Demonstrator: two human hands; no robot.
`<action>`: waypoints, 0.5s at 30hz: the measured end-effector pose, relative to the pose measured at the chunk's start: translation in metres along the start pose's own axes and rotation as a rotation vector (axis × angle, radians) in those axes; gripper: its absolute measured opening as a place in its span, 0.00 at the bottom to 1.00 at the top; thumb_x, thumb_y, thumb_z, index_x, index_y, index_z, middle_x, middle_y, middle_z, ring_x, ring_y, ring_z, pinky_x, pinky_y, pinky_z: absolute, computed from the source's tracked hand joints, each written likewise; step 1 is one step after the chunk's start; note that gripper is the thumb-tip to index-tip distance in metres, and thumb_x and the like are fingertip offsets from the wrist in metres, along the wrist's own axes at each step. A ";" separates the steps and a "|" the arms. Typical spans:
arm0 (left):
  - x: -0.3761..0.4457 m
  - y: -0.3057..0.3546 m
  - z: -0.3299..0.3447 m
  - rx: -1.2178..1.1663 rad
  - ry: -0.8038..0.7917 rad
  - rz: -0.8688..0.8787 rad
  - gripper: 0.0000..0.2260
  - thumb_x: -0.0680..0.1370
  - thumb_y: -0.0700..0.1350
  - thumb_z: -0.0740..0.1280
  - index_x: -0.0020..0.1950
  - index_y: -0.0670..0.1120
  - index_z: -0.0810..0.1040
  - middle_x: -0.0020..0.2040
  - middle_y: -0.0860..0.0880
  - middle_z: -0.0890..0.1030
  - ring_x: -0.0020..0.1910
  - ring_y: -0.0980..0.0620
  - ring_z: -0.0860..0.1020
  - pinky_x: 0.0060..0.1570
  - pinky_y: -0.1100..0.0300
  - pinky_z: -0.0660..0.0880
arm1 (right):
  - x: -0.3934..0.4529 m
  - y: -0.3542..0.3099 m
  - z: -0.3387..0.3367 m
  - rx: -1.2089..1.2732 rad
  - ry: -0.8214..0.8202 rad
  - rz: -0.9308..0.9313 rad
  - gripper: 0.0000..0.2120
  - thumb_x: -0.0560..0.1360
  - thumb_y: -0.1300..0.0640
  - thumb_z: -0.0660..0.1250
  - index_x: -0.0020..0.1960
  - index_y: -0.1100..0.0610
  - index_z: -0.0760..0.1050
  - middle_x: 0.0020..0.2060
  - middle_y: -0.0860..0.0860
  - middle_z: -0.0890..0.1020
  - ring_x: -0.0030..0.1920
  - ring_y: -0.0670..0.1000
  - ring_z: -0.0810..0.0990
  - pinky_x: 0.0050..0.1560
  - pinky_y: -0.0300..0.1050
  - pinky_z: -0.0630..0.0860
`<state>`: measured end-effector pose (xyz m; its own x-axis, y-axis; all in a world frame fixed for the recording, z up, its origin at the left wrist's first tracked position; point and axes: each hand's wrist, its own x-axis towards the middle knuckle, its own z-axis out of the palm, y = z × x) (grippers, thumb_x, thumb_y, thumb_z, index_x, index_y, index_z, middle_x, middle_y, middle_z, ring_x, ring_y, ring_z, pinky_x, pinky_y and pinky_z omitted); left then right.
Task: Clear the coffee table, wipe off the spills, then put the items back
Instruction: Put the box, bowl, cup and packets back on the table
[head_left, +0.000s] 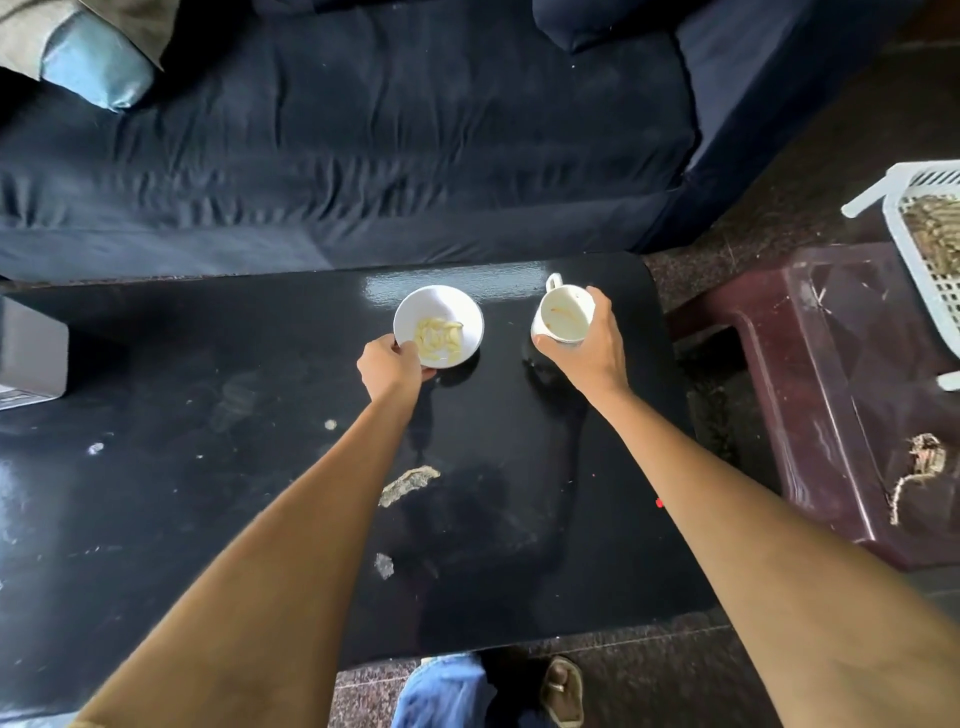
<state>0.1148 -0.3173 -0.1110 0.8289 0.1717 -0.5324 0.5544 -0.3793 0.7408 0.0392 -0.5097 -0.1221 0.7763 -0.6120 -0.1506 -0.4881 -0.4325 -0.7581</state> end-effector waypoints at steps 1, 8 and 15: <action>-0.001 0.001 0.002 0.001 -0.004 0.001 0.08 0.76 0.34 0.57 0.45 0.40 0.76 0.46 0.45 0.77 0.36 0.44 0.81 0.32 0.62 0.79 | 0.000 0.001 -0.001 0.004 -0.002 -0.010 0.38 0.65 0.55 0.76 0.69 0.56 0.62 0.65 0.52 0.70 0.64 0.53 0.69 0.54 0.38 0.66; 0.004 -0.004 0.008 0.039 0.038 0.005 0.11 0.78 0.43 0.61 0.56 0.39 0.76 0.52 0.45 0.79 0.45 0.41 0.82 0.51 0.49 0.79 | -0.008 0.003 -0.008 -0.004 -0.055 0.023 0.44 0.66 0.51 0.76 0.74 0.55 0.55 0.68 0.54 0.66 0.68 0.53 0.65 0.60 0.42 0.64; -0.046 0.008 0.021 0.368 0.366 0.394 0.22 0.79 0.44 0.62 0.70 0.39 0.63 0.71 0.41 0.61 0.67 0.40 0.64 0.60 0.54 0.63 | -0.034 0.016 -0.050 0.034 0.063 -0.004 0.32 0.73 0.48 0.68 0.72 0.57 0.60 0.68 0.55 0.68 0.68 0.54 0.68 0.65 0.49 0.68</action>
<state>0.0797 -0.3470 -0.0892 0.9728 0.2299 -0.0273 0.1955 -0.7526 0.6288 -0.0147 -0.5287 -0.0975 0.7512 -0.6511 -0.1085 -0.4706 -0.4130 -0.7797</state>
